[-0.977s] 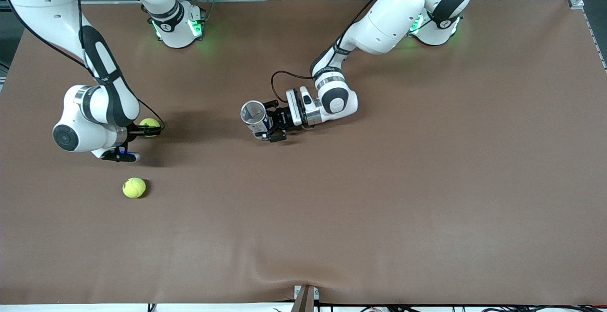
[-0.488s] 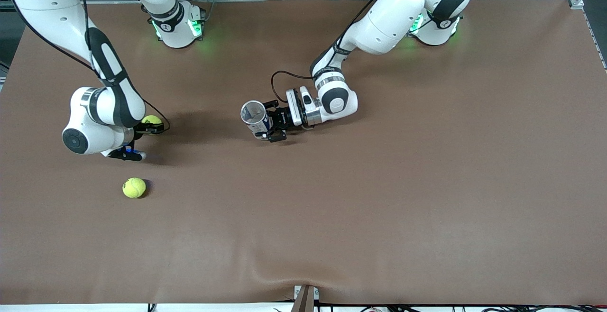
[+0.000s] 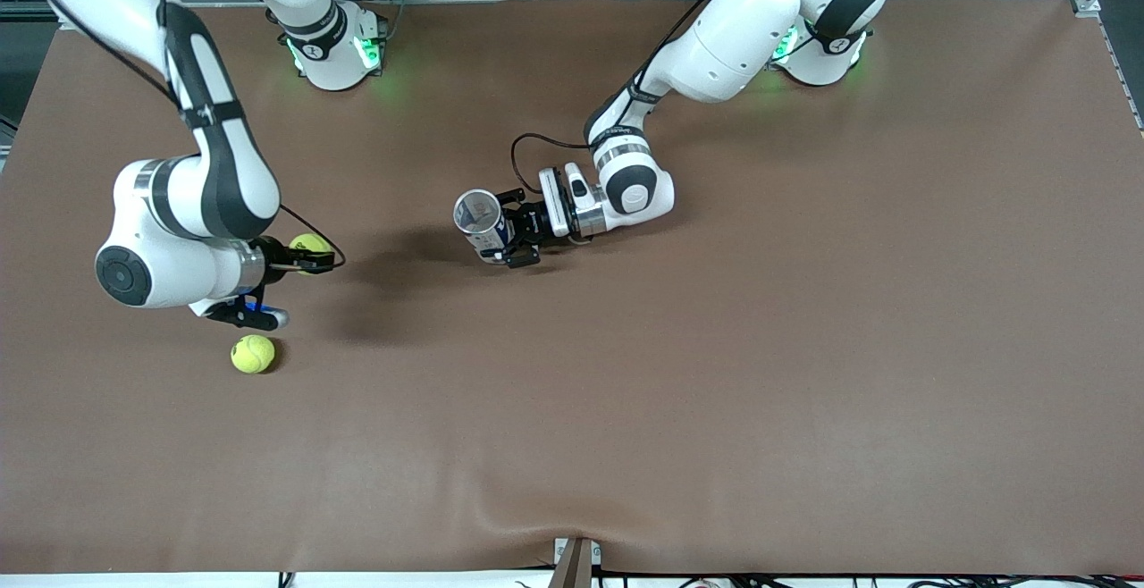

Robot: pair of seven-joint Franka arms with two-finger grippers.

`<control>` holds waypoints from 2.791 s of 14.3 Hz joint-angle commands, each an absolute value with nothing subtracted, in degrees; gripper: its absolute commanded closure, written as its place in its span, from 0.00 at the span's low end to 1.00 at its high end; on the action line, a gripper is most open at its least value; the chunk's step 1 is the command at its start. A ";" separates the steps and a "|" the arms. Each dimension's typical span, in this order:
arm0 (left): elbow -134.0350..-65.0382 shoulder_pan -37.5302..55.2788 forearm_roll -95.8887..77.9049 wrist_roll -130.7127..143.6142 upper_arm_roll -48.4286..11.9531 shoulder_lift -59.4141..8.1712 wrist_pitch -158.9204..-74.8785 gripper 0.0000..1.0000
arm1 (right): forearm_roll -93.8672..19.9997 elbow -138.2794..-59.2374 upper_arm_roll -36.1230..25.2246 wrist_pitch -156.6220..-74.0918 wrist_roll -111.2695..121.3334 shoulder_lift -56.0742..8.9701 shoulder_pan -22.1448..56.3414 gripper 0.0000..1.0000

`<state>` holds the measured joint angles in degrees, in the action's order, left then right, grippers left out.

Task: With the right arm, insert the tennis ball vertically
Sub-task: 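Grasp the ball and carry it above the can's open end, then release the ball into the can with the right gripper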

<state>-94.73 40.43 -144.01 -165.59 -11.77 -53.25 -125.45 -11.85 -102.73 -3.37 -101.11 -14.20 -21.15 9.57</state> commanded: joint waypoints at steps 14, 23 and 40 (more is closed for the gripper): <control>-95.19 39.46 -150.91 -192.74 -13.97 -55.20 -124.72 0.32 | -15.38 -83.23 -3.34 -84.28 -54.31 -20.57 33.30 1.00; -95.19 39.46 -150.91 -192.92 -13.97 -55.28 -124.72 0.32 | -15.64 -83.58 -3.34 -88.15 -56.95 -22.24 34.63 0.88; -95.19 39.46 -151.00 -192.92 -13.97 -55.28 -124.72 0.32 | -12.06 -83.06 -4.13 -82.90 -55.23 -22.06 27.63 0.00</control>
<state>-94.69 40.47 -144.05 -165.63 -11.76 -53.35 -125.33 -13.90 -83.30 -4.51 -86.31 -59.38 -22.93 32.37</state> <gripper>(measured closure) 0.317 0.000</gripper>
